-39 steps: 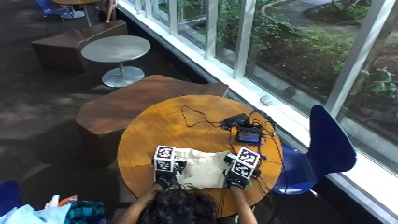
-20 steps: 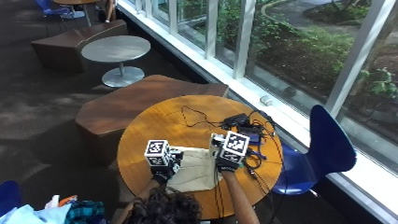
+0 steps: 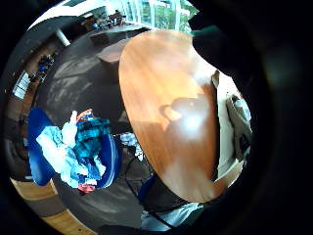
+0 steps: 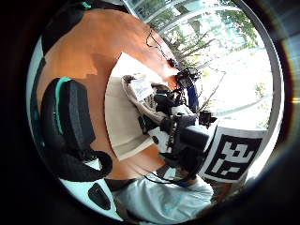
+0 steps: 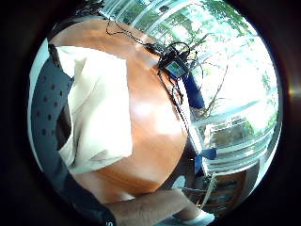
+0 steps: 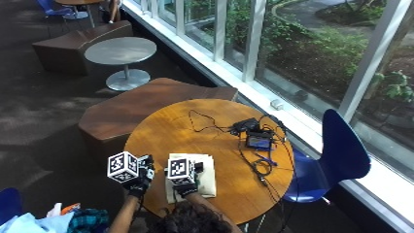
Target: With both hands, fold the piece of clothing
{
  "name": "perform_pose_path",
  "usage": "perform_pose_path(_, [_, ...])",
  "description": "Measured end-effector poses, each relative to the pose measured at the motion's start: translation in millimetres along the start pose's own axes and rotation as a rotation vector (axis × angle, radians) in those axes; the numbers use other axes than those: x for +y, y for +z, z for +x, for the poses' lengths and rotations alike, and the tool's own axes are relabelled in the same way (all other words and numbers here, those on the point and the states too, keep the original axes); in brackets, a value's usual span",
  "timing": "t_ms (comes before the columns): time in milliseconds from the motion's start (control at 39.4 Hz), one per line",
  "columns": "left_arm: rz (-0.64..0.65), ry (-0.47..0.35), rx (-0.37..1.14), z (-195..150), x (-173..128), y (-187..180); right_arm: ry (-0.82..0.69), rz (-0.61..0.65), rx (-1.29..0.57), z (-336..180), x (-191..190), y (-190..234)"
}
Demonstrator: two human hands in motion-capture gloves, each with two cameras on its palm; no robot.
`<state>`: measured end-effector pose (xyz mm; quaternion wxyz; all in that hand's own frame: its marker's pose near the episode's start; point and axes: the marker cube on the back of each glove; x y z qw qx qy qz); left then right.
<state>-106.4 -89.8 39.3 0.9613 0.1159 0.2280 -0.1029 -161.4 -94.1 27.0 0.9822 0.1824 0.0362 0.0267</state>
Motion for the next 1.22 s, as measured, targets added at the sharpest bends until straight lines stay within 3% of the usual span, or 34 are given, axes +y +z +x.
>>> perform_pose_path(51, [0.001,-0.007,0.003,-3.8,0.2,0.7,-0.015,-0.058,0.048,-1.4,12.7,5.5])
perform_pose_path(127, [0.008,-0.002,0.005,-3.3,0.2,1.6,-0.039,-0.011,-0.012,-12.5,10.3,4.2])
perform_pose_path(229, [0.009,-0.004,-0.037,-3.1,0.3,2.5,-0.097,-0.106,0.051,5.0,21.7,12.2])
perform_pose_path(432, [0.010,0.039,-0.074,16.7,3.3,-1.6,-0.283,-0.060,-0.258,33.8,19.4,0.9])
perform_pose_path(533, [0.017,0.080,-0.120,32.2,3.8,-3.0,-0.320,-0.099,-0.306,81.1,20.7,-20.1])
perform_pose_path(660, [0.023,0.161,-0.232,68.6,9.4,-8.4,-0.241,-0.177,-0.083,178.1,6.6,-39.9])
perform_pose_path(787, [0.003,0.193,-0.295,89.9,22.0,-14.4,-0.121,-0.189,0.090,216.5,4.0,-45.1])
perform_pose_path(965, [0.001,0.232,-0.367,110.6,30.6,-17.7,-0.072,-0.231,0.120,217.5,8.5,-50.7])
perform_pose_path(1219, [0.033,0.223,-0.493,106.7,30.0,-18.2,-0.092,-0.259,0.058,198.6,3.0,-39.4])
